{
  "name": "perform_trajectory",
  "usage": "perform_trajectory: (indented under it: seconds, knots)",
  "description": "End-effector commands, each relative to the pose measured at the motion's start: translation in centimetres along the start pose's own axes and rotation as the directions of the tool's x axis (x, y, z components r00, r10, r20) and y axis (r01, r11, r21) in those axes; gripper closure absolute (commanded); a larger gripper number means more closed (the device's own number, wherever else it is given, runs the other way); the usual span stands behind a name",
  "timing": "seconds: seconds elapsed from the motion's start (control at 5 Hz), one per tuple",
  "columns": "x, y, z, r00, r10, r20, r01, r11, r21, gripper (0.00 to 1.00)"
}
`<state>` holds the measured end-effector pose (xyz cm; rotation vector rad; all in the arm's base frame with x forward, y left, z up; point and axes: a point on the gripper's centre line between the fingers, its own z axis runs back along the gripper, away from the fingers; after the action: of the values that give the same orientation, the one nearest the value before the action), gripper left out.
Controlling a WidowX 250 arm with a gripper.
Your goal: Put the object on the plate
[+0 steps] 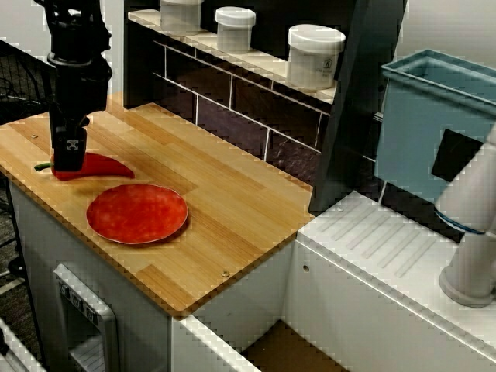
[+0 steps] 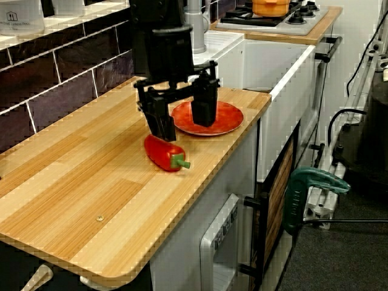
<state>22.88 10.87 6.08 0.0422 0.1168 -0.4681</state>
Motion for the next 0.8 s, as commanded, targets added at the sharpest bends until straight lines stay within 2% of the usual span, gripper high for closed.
perform_trajectory:
  seconds: [0.0, 0.4, 0.6]
  knots:
    - [1.3, 2.0, 1.0, 0.999, 0.024, 0.043, -0.025, 0.999, 0.037, 0.0]
    - [2.6, 2.5, -1.6, 0.999, 0.047, 0.021, -0.049, 0.997, 0.066, 0.0]
    - [2.7, 2.4, -2.0, 0.999, 0.049, 0.015, -0.05, 0.996, 0.069, 0.0]
